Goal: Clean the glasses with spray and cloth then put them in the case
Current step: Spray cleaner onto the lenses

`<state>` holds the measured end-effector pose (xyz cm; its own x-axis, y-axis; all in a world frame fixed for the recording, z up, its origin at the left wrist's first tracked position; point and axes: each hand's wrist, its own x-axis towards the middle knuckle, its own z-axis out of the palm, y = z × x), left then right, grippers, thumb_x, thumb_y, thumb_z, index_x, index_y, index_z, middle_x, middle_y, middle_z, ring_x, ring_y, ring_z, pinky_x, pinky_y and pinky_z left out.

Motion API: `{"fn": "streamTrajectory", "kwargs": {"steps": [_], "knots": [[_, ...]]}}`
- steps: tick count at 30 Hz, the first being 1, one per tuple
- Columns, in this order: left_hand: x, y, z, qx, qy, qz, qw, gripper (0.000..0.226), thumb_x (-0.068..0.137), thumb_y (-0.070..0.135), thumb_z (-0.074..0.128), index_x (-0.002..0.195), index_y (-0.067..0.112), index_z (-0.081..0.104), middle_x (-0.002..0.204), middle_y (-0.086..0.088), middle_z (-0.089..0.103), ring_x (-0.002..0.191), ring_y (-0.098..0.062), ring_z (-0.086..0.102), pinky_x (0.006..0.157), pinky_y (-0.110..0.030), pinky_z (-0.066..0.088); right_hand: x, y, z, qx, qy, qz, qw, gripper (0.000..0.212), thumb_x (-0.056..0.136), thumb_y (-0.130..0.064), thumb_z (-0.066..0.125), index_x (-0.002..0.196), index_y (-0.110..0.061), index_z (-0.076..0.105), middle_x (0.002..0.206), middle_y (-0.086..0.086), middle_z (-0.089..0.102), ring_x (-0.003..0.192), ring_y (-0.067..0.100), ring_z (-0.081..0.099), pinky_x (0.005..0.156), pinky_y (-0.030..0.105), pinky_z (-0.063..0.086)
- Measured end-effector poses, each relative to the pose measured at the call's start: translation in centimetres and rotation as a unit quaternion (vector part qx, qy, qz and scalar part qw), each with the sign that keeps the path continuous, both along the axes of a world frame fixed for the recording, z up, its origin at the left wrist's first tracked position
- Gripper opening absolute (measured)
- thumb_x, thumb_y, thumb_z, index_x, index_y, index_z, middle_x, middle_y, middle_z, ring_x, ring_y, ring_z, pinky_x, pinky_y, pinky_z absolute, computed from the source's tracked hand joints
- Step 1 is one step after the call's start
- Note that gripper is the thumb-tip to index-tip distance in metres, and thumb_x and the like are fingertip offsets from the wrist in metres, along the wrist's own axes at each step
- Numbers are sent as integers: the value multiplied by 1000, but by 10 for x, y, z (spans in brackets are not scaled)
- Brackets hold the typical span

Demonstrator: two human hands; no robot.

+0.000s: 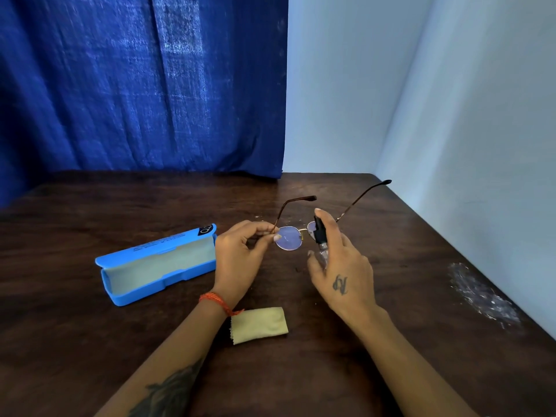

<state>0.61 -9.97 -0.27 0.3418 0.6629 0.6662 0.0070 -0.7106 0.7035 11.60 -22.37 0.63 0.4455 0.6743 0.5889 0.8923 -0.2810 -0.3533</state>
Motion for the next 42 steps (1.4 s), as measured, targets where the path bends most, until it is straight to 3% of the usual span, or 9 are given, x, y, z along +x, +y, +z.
{"fn": "streamTrajectory", "kwargs": {"steps": [13,22,24,27,32,36,37,40,42], "knots": [[-2,1,1,-2,-8,8,1000,13,72,7,74,86,10,72,79,4,66,77,4,61,71,-6,46,27,-14,-1,-2,-20,-92,996,61,82,-14,59,136,-24,36,87,7,60,63,33,61,55,29,37],[-4,2,2,-17,-17,12,1000,14,73,7,74,86,13,72,79,4,66,77,0,62,71,-7,47,37,-13,5,182,78,-68,978,61,93,-31,52,144,-22,20,130,9,49,96,30,59,74,34,43],[-4,2,2,-24,-21,10,999,14,73,8,74,85,13,72,79,3,67,77,-4,64,71,-9,48,46,-11,5,233,74,-29,969,61,92,-25,52,142,-21,17,122,6,45,88,22,57,78,30,45],[-4,2,1,-43,-25,6,999,14,73,9,74,85,15,71,80,1,68,77,-9,65,71,-15,52,64,-8,-4,277,51,-13,959,66,88,-9,59,138,-18,18,123,2,34,101,3,43,91,14,38],[-5,1,2,-81,-19,-3,997,16,73,9,73,85,20,70,82,0,69,76,-11,66,74,-25,55,74,-7,-14,252,115,-14,961,71,88,-9,60,138,-32,16,133,15,35,110,31,52,82,50,53],[-6,2,2,-105,-20,-5,994,16,74,9,73,85,20,70,84,-5,71,75,-10,66,74,-24,55,76,-12,-14,234,130,-24,963,76,85,-5,62,142,-18,14,135,24,38,102,23,55,87,14,45],[-7,2,3,-110,-21,-6,994,16,74,9,73,85,20,70,85,-6,71,75,-10,66,74,-23,55,74,-13,-13,226,138,-26,964,77,85,-5,63,143,-15,14,137,23,37,100,19,54,85,13,45],[-8,2,3,-119,-19,-8,993,15,74,8,72,84,19,70,85,-8,71,75,-14,67,73,-24,56,66,-16,-11,234,95,-72,965,80,81,-15,70,142,-10,19,138,21,37,115,19,44,97,42,42],[-10,3,2,-120,-11,-7,993,15,74,9,72,86,18,70,85,-6,71,77,-15,67,74,-25,56,58,-17,-6,261,-18,-117,958,73,80,-25,70,137,-5,28,132,22,43,122,29,39,103,47,34]]}}
